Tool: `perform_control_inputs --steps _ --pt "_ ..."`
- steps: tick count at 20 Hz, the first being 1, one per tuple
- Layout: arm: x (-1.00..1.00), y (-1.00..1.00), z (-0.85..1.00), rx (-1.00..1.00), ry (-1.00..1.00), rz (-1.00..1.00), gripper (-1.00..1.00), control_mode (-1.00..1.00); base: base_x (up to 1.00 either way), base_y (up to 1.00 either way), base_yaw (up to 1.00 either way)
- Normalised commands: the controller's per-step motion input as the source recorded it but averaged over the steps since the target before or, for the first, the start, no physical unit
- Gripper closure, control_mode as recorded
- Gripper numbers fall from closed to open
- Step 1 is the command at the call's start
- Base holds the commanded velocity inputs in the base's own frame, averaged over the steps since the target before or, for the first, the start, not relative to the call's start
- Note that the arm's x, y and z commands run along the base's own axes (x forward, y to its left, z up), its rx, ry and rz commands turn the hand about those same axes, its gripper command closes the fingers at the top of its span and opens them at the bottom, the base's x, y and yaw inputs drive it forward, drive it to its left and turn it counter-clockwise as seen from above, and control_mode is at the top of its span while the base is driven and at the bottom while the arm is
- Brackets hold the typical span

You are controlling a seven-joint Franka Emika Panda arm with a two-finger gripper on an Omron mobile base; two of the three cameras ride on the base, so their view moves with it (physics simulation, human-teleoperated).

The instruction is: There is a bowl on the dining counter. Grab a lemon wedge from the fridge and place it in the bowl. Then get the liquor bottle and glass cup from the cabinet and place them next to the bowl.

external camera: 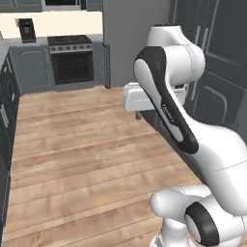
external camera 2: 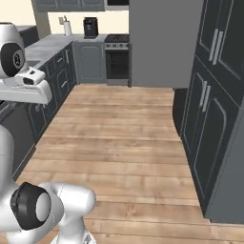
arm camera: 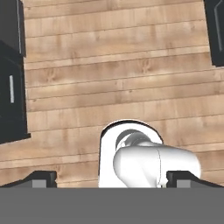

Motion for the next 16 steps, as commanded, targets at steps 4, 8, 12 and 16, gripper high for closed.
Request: perform_control_inputs --steps 4,8,12,16 --pt "0.0 0.0 0.0 0.0 0.0 0.0 -1.0 1.0 1.0 0.0 0.07" --pt "0.0 0.0 0.0 0.0 0.0 0.0 -1.0 1.0 1.0 0.0 0.05" --pt "0.0 0.0 0.0 0.0 0.0 0.0 -1.0 1.0 1.0 0.0 0.03" --pt "0.0 0.0 0.0 0.0 0.0 0.0 -1.0 1.0 1.0 0.0 0.01"
